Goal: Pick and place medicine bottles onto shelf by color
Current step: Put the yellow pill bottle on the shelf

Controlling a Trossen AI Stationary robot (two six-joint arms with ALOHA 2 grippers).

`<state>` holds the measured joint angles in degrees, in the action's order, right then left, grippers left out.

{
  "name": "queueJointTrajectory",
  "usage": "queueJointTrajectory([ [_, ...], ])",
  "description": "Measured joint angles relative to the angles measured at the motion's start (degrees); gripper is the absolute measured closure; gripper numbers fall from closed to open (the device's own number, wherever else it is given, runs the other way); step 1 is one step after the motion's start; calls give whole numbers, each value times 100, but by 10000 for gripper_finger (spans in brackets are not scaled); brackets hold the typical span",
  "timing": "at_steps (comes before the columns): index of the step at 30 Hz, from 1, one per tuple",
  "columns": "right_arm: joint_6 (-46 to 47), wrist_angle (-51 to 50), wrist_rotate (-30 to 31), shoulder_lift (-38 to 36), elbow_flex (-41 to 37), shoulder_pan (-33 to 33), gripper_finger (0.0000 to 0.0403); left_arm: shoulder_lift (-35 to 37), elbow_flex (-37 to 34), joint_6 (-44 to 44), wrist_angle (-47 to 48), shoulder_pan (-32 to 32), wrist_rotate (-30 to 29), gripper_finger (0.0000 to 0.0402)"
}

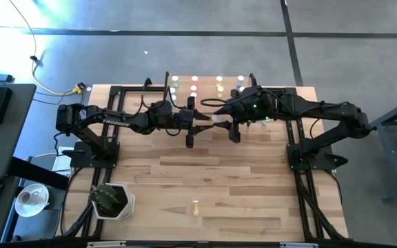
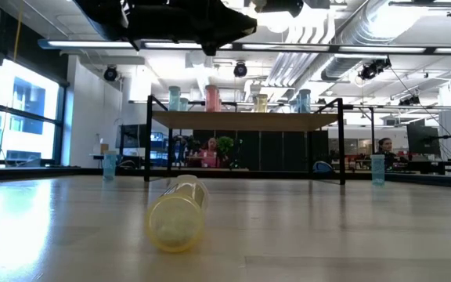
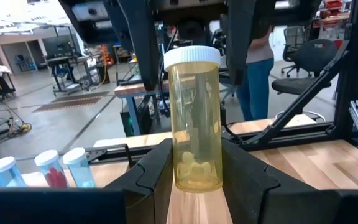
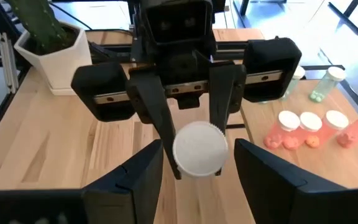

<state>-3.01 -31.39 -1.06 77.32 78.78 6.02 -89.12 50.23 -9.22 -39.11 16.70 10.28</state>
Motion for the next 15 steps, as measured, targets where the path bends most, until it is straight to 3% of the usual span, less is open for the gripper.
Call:
queueJointTrajectory([
  [5, 0, 98, -2, 15, 0, 0, 220, 0, 1, 1, -22, 1, 0, 291],
  [15, 2, 80, -76, 30, 0, 0, 291, 0, 1, -1, -13, 1, -1, 291],
])
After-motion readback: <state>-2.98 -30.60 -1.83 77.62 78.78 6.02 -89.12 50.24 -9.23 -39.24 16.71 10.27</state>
